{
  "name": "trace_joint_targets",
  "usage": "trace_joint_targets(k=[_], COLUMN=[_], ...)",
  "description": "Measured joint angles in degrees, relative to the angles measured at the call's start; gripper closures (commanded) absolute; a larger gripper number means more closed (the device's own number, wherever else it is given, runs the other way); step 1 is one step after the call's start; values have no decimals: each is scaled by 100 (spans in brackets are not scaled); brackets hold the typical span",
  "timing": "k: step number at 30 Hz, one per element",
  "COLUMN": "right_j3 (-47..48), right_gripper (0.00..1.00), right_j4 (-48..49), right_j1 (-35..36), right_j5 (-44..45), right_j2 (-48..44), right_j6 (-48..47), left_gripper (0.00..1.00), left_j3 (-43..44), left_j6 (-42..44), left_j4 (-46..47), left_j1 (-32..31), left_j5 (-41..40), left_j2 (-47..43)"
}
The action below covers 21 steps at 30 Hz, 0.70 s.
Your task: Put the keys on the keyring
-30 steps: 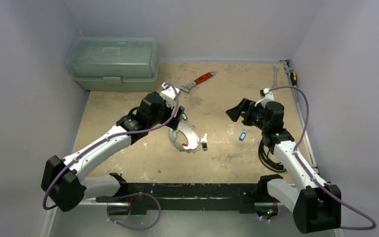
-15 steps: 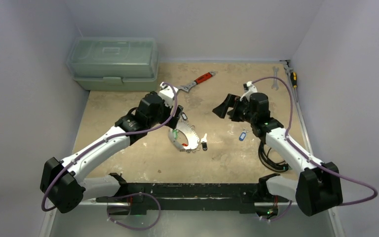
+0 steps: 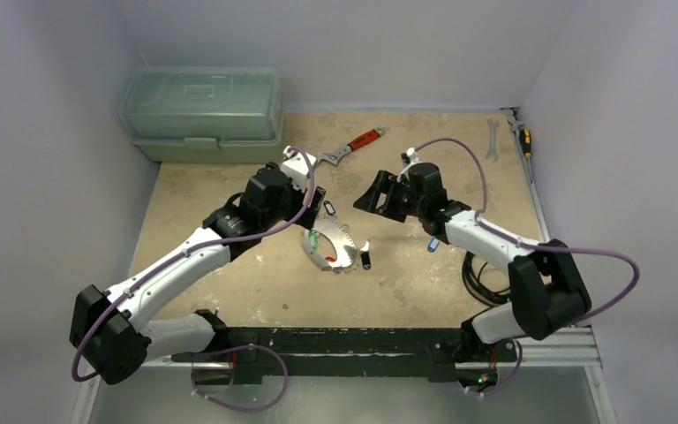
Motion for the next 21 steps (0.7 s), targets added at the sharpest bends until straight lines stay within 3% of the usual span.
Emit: trace_joint_targets(k=[6, 12, 21], right_j3=[203, 367, 531], right_gripper=[26, 42, 53], right_j4=[50, 131, 289], right_j1=[280, 426, 461], right_j5=[-2, -7, -7], right_j2=[730, 1311, 1884], right_j6=[350, 577, 728], left_gripper=[10, 11, 11], left_j3=[0, 0, 0], left_j6=[-2, 0, 0], left_j4=[0, -2, 0], left_j1=[0, 0, 0], left_j5=[-2, -35, -48], left_j2=[0, -2, -24])
